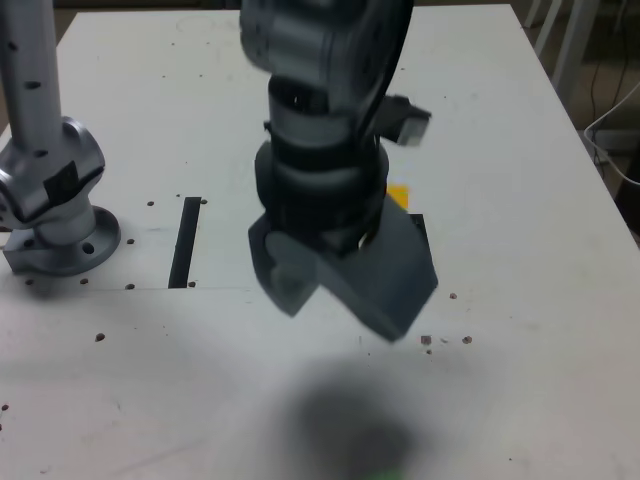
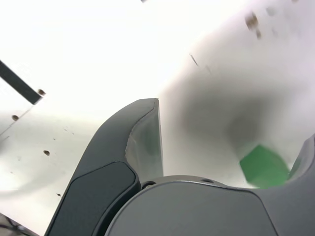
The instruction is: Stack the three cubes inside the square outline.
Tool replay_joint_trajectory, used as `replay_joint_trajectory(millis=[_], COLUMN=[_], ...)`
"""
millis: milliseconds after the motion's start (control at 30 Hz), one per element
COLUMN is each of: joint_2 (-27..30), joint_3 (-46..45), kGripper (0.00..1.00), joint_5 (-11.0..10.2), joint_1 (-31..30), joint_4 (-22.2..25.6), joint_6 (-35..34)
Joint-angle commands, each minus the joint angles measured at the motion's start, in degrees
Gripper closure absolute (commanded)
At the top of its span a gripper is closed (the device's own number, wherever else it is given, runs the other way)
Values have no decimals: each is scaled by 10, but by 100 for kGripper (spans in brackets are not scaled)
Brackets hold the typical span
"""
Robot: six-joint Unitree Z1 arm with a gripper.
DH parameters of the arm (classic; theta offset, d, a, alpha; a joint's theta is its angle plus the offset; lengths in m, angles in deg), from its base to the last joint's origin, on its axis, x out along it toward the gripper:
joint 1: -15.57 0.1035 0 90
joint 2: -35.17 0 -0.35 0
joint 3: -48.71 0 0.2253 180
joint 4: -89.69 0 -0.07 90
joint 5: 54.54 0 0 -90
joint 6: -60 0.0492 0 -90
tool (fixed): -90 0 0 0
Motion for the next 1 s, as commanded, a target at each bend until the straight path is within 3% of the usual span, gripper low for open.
replay_joint_trajectory(millis=[0, 533, 967], joint_2=[-15, -94, -163], joint_3=[13, 89, 180], kGripper=[0, 0, 1], joint_5=[-2, -18, -9], joint_1=[-20, -115, -140], joint_4=[3, 11, 38], joint_6=[2, 54, 104])
